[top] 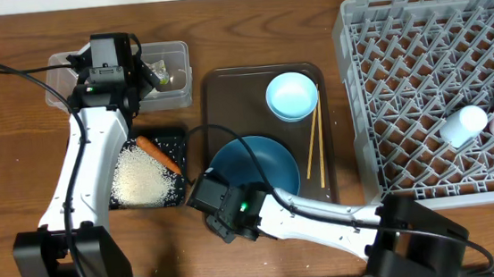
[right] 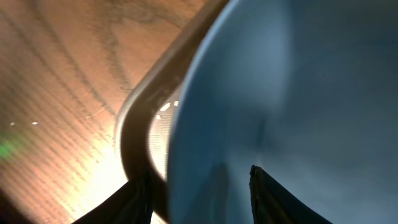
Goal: Sort waste into correct bins and load items into the dishwasher rack
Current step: 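Move the right gripper left to the edge of the large blue plate, then grasp the blue plate rim with the right gripper and lift it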
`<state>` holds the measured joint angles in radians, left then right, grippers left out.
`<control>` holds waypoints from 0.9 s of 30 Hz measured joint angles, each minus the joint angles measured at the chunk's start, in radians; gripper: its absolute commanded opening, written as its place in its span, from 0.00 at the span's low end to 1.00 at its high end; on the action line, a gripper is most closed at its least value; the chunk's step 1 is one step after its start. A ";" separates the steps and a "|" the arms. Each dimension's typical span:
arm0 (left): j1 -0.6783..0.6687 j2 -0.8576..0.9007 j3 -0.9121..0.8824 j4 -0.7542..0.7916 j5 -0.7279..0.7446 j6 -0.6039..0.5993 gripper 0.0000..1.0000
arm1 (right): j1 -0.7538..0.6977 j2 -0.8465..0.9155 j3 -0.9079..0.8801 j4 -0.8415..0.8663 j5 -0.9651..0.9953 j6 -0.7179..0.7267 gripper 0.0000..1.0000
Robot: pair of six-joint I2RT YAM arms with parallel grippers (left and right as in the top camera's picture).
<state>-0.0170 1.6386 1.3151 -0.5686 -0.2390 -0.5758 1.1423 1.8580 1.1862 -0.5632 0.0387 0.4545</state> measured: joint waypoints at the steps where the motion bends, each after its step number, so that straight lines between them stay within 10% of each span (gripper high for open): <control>1: 0.000 0.000 0.000 0.000 0.000 0.000 0.99 | 0.001 0.001 0.000 -0.002 0.004 0.002 0.48; 14: 0.000 0.000 0.000 0.000 0.000 0.000 1.00 | 0.038 0.040 0.010 0.011 0.065 0.061 0.01; 27: 0.000 0.000 0.000 0.000 0.000 0.000 0.99 | -0.050 -0.005 0.238 -0.211 0.052 0.053 0.01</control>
<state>-0.0170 1.6386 1.3151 -0.5686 -0.2390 -0.5758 1.0924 1.8534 1.4242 -0.7746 0.0906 0.5076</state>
